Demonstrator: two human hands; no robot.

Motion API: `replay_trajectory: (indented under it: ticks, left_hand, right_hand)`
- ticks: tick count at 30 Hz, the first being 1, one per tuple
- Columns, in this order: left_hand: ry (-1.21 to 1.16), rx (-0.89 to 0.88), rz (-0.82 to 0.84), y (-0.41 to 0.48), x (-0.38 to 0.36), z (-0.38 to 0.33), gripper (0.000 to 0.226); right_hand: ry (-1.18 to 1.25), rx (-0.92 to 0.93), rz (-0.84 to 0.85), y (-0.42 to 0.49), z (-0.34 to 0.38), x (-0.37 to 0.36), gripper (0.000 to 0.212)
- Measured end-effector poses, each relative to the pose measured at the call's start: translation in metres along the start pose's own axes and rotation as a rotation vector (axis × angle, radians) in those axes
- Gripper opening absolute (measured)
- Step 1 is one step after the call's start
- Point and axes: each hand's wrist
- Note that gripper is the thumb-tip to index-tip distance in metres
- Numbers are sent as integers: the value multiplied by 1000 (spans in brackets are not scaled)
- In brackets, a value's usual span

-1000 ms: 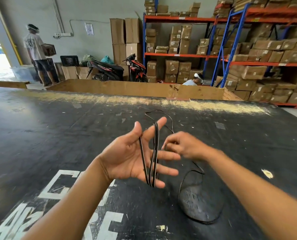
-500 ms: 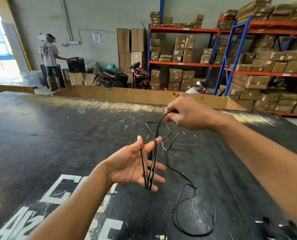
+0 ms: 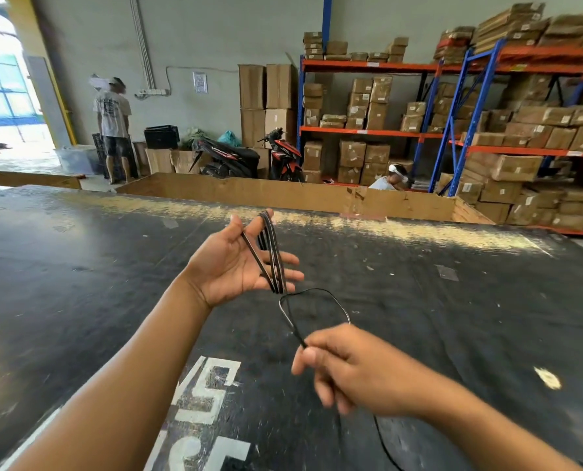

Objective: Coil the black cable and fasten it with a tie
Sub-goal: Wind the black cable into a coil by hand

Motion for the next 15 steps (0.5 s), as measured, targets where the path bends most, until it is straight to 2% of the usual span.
replay_trajectory:
  ticks: [3,7,11,15]
  left_hand:
    - [-29,-15,76,-1,-6,-8,60]
    - [-60,-9,218,-9,-16,-9,59]
    - [-177,26,423,-21,-32,-8,59]
    - [-126,124,583,-33,-42,4,60]
  right_hand:
    - [31,-38,28,9,-14,-15,29]
    - [10,-41,-18,27,-29,-20,27]
    - [69,-31,51,50,-38,-9,26]
    - [-78,27,-119,72,-32,28,24]
Point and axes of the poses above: each hand's wrist, its own y-axis towards the middle knuckle, its own x-axis out of the back of the hand, z = x × y, and after that the axes turned 13 degrees about -x, right-handed
